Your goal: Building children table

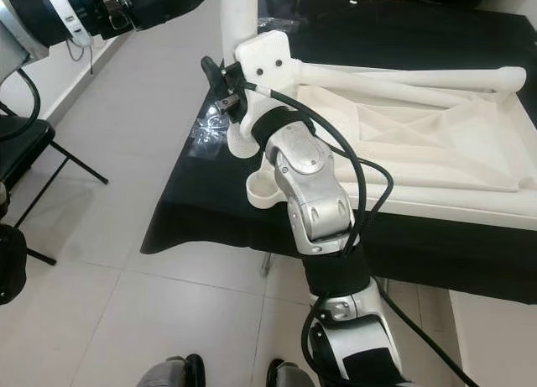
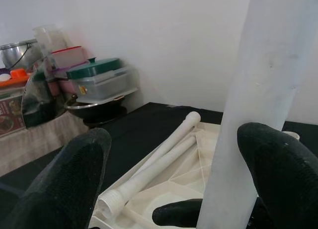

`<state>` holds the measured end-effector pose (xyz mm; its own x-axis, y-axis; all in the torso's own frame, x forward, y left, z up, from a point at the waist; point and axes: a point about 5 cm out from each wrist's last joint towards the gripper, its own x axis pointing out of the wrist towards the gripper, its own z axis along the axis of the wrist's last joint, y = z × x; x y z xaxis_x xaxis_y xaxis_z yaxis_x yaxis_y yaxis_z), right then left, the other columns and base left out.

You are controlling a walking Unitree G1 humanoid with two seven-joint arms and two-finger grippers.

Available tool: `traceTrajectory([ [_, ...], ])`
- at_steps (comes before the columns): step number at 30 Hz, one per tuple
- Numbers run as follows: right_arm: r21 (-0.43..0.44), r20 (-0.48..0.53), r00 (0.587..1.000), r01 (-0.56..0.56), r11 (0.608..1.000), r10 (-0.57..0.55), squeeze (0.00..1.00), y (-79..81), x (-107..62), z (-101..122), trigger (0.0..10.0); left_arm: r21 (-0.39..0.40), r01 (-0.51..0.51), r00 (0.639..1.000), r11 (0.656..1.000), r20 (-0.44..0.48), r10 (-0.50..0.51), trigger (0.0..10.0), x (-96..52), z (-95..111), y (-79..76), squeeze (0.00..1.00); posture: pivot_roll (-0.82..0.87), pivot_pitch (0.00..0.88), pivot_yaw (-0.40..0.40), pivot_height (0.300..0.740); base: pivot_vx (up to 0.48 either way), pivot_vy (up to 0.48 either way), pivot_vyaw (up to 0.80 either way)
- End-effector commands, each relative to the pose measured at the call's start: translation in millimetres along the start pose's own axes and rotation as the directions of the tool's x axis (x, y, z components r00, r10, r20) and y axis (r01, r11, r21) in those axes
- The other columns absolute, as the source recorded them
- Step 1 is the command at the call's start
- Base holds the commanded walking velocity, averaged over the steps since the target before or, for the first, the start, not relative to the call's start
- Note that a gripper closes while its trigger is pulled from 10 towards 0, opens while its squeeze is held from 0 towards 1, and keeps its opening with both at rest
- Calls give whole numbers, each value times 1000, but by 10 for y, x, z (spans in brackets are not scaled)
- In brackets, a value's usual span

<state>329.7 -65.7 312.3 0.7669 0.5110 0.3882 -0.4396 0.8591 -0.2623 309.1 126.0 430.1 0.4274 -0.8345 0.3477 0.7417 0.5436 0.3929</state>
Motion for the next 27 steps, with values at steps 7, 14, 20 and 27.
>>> traceTrajectory([
  [7, -97, -28, 999, 20, 995, -23, 0, -104, 93, -24, 10000, -28, 120, 991, 992, 61, -118, 10000, 75, 60, -200, 0, 48, 123, -40, 740, 0, 0, 0],
  [14, -102, -53, 984, 166, 981, -172, 0, -585, 48, -69, 10000, -17, 16, 998, 1000, 58, -15, 10000, -138, 25, -225, 0, 55, 131, -49, 740, 0, 0, 0],
  [20, 3, -35, 990, 134, 991, -134, 0, -761, 11, -112, 10000, -59, -171, 984, 984, 33, 173, 10000, -316, -213, -224, 0, 63, 154, -56, 740, 0, 0, 0],
  [27, 282, 110, 984, 103, 954, -139, 0, -1171, 2, -22, 10000, -142, -365, 918, 920, -219, 331, 10000, -758, -1008, -841, 0, 87, 251, -54, 740, 0, 0, 0],
])
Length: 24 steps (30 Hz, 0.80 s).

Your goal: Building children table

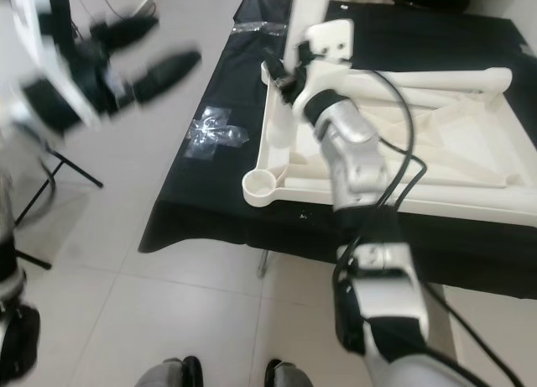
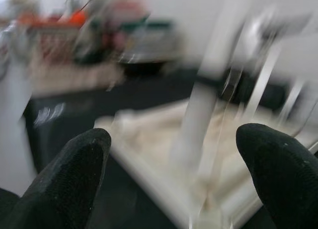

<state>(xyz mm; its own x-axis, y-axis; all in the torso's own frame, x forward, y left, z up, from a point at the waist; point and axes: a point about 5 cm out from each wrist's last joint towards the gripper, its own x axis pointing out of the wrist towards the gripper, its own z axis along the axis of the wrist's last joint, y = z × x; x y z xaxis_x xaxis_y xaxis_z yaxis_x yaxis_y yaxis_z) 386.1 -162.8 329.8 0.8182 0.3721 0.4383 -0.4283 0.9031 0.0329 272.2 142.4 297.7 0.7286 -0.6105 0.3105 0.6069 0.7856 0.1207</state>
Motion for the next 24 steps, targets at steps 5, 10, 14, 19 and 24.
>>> traceTrajectory([
  [5, 59, 160, 833, -544, 837, 530, 0, 304, -169, 258, 10000, -85, -118, 955, 989, -284, 89, 10000, -472, -705, -463, 0, 97, 294, -45, 740, 0, 0, 0],
  [10, 47, 97, 665, -746, 664, 740, 0, 427, -345, 240, 10000, -129, -146, 931, 981, -352, 92, 10000, -680, -854, -646, 0, 90, 334, -38, 740, 0, 0, 0],
  [14, 46, -17, 461, -886, 462, 887, 0, 476, -436, 233, 10000, -172, -96, 922, 980, -386, 23, 10000, -845, -907, -896, 0, 89, 367, -25, 740, 0, 0, 0],
  [19, -15, -51, 349, -937, 349, 936, 0, 501, -383, 380, 10000, -209, -63, 924, 976, -383, -22, 10000, -963, -834, -1088, 0, 92, 403, -9, 740, 0, 0, 0],
  [24, -45, -66, 311, -950, 309, 948, 0, 528, -308, 456, 10000, -259, -55, 928, 964, -370, -46, 10000, -1024, -765, -1161, 0, 91, 432, -6, 740, 0, 0, 0],
])
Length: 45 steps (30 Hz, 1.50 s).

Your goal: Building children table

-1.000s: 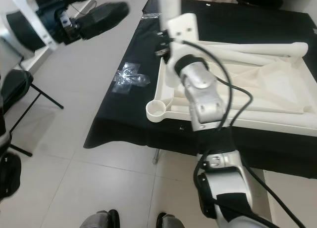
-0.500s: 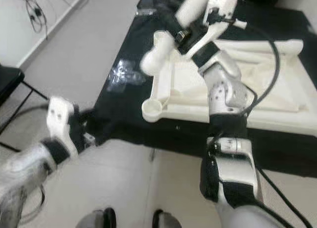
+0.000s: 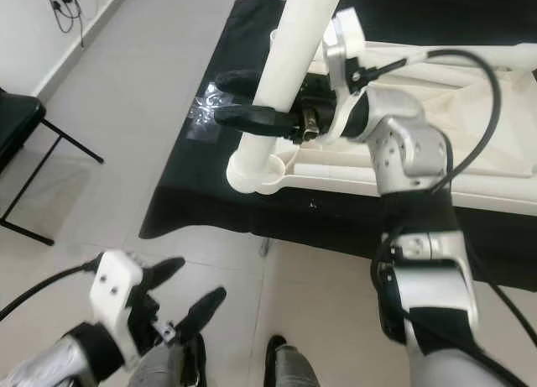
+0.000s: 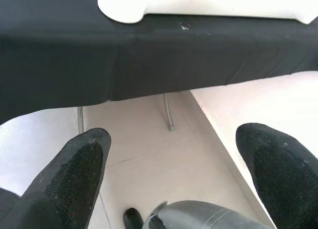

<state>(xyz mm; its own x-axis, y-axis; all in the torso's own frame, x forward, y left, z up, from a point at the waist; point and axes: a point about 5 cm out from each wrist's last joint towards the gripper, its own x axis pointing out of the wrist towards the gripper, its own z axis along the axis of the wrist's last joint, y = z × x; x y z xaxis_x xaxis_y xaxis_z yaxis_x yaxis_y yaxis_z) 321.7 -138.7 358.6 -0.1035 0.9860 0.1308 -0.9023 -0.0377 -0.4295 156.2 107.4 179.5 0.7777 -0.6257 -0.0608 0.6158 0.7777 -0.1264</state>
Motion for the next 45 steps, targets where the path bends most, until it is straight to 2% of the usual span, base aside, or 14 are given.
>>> traceTrajectory([
  [1, -15, -11, 999, -30, 999, 30, 0, 5, 25, 4, 10000, -18, 18, 1000, 1000, -8, -18, 10000, -28, -4, -41, 0, 91, 432, -6, 740, 0, 0, 0],
  [7, -12, -46, 995, -91, 996, 90, 0, -37, 47, 29, 10000, -54, 44, 999, 998, 2, -44, 10000, -99, 15, -145, 0, 91, 469, -17, 740, 0, 0, 0],
  [12, 1, -41, 983, -181, 983, 181, 0, -73, 208, 34, 10000, -78, 70, 997, 995, 23, -68, 10000, -171, 19, -263, 0, 99, 511, -39, 740, 0, 0, 0],
  [15, 0, -51, 978, -202, 979, 202, 0, -93, 275, 23, 10000, -89, 83, 996, 993, 35, -80, 10000, -186, 12, -301, 0, 99, 523, -45, 740, 0, 0, 0],
  [22, 3, -57, 970, -235, 972, 234, 0, -113, 317, 97, 10000, -109, 101, 994, 989, 50, -96, 10000, -218, 6, -348, 0, 102, 544, -52, 740, 0, 0, 0],
  [29, -5, -86, 969, -234, 972, 233, 0, -157, 304, 137, 10000, -118, 110, 993, 987, 57, -104, 10000, -246, -4, -383, 0, 110, 557, -53, 740, 0, 0, 0],
  [33, -30, -113, 975, -194, 981, 189, 0, -237, 230, 190, 10000, -117, 110, 993, 987, 59, -103, 10000, -266, -8, -398, 0, 112, 557, -53, 740, 0, 0, 0],
  [39, -46, -121, 977, -184, 982, 178, 0, -242, 156, 287, 10000, -116, 111, 993, 987, 60, -105, 10000, -280, -8, -402, 0, 116, 557, -53, 740, 0, 0, 0],
  [45, -27, -143, 972, -194, 981, 189, 0, -215, 98, 335, 10000, -115, 110, 993, 987, 61, -104, 10000, -293, -5, -402, 0, 113, 558, -55, 740, 0, 0, 0],
])
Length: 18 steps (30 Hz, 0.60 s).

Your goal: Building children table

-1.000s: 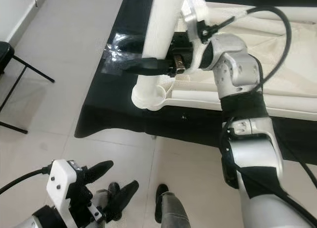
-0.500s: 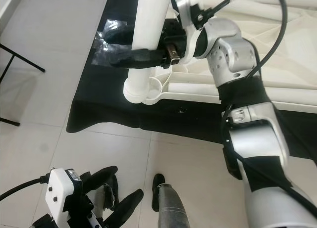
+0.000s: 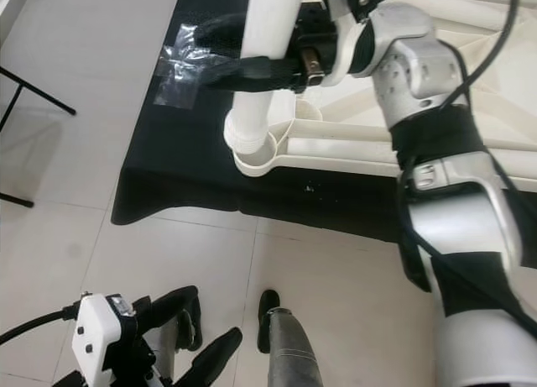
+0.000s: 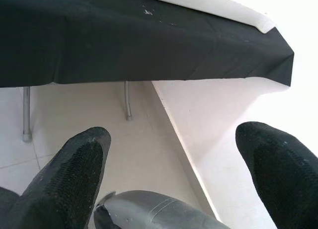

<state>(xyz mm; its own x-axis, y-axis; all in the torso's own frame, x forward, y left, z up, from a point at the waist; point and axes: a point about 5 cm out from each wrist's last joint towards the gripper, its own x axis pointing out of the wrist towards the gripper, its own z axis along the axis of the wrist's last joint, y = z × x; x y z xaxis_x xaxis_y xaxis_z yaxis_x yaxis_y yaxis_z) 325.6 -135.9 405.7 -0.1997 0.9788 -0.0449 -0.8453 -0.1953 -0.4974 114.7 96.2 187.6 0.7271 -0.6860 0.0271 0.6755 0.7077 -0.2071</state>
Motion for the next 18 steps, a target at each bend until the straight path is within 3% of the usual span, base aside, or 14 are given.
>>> traceTrajectory([
  [1, 38, -31, 999, -35, 999, 36, 0, 38, 20, -67, 10000, -39, 12, 1000, 999, -16, -13, 10000, -34, -25, -50, 0, 112, 558, -55, 740, 0, 0, 0],
  [18, 64, -48, 984, -167, 984, 170, 0, 240, 149, -191, 10000, -32, 11, 1000, 999, -17, -12, 10000, -22, -7, -49, 0, 111, 557, -54, 740, 0, 0, 0],
])
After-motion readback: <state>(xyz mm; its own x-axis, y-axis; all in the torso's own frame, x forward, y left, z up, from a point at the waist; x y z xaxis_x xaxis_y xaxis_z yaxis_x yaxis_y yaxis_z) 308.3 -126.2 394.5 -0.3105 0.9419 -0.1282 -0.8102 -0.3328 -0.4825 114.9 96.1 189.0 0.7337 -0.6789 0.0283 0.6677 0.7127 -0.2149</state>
